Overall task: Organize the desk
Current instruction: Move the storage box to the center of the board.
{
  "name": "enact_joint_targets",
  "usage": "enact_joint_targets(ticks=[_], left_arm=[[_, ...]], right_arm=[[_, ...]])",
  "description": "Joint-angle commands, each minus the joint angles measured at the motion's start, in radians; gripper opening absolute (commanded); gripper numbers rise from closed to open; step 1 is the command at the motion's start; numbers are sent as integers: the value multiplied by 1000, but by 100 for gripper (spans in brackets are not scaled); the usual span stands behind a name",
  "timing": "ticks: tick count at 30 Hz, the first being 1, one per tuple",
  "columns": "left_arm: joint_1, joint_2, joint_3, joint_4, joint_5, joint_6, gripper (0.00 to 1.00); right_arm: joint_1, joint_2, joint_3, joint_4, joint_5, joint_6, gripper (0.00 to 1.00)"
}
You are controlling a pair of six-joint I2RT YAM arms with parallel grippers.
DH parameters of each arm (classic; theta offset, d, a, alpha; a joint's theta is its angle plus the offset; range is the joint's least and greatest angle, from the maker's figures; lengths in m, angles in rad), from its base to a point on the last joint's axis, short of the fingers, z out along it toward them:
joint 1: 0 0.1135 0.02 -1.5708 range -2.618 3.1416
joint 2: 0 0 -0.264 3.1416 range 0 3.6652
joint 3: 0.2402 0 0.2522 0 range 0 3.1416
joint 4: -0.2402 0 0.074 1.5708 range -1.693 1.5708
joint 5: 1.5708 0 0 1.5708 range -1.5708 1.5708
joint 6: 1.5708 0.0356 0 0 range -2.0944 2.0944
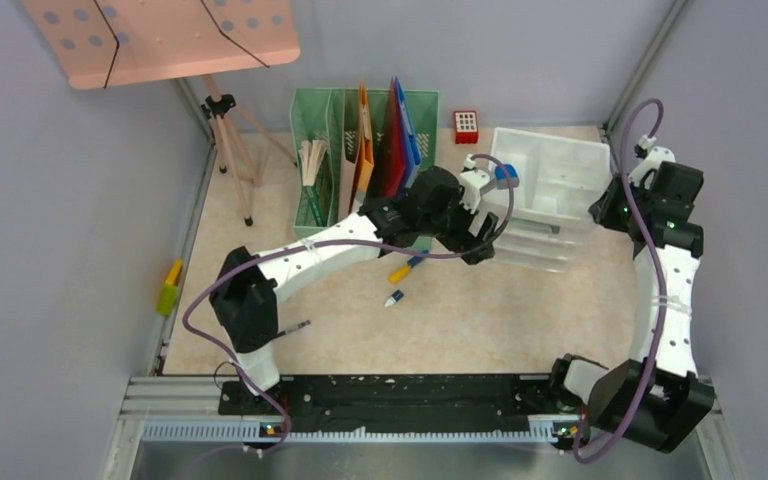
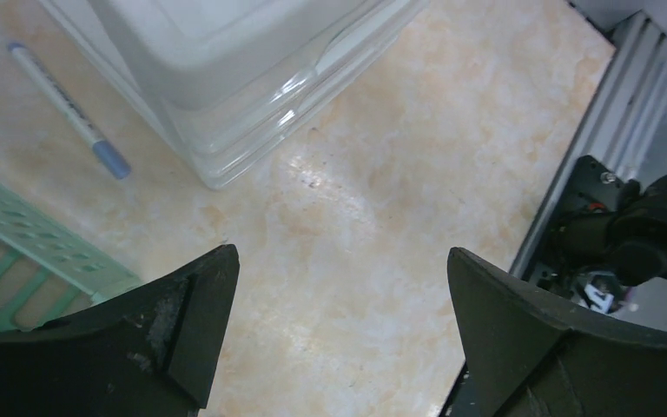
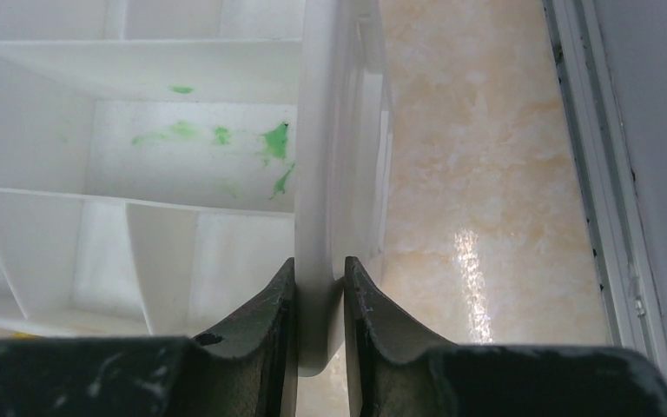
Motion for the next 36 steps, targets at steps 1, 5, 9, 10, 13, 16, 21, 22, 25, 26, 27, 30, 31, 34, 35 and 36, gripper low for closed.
enact_joint_targets(ticks=[1, 5, 9, 10, 13, 16, 21, 22, 25, 26, 27, 30, 31, 34, 35, 36], left_arm=[[1, 31, 26, 101, 131, -164, 95], [1, 51, -33, 170, 192, -289, 95], [-1, 44, -121, 247, 211, -371, 95], [-2, 43, -136, 253, 209, -374, 95], [-1, 21, -191, 279, 186, -363, 95], [-1, -7, -234, 297, 158, -328, 95], [-1, -42, -275, 300, 121, -274, 95], [-1, -49, -281, 295, 112, -261, 95], [-1, -72, -286, 253, 98, -208, 95], [0, -83, -296, 251, 91, -203, 95], [2, -93, -310, 265, 87, -207, 95], [14, -115, -382, 356, 151, -268, 96], [16, -118, -411, 402, 181, -301, 95], [17, -128, -511, 569, 280, -449, 94], [17, -133, -553, 651, 311, -513, 94], [17, -139, -594, 738, 337, -557, 93]], right_arm=[[11, -75, 25, -92, -82, 65, 0], [11, -123, 12, -164, -123, 59, 0], [11, -196, -51, -190, -184, 77, 8], [11, -213, -67, -192, -204, 76, 10], [15, -251, -84, -203, -244, 81, 17], [19, -271, -77, -217, -260, 73, 31], [19, -283, -87, -247, -321, 75, 50], [20, -287, -86, -253, -335, 72, 51], [19, -287, -75, -290, -390, 55, 52], [20, -288, -71, -301, -417, 49, 52], [19, -290, -71, -308, -445, 46, 52], [20, -304, -100, -304, -545, 40, 52], [20, -313, -109, -298, -553, 40, 52], [19, -336, -118, -282, -529, 45, 52], [19, -342, -116, -276, -518, 45, 52], [18, -346, -110, -273, -505, 46, 52]])
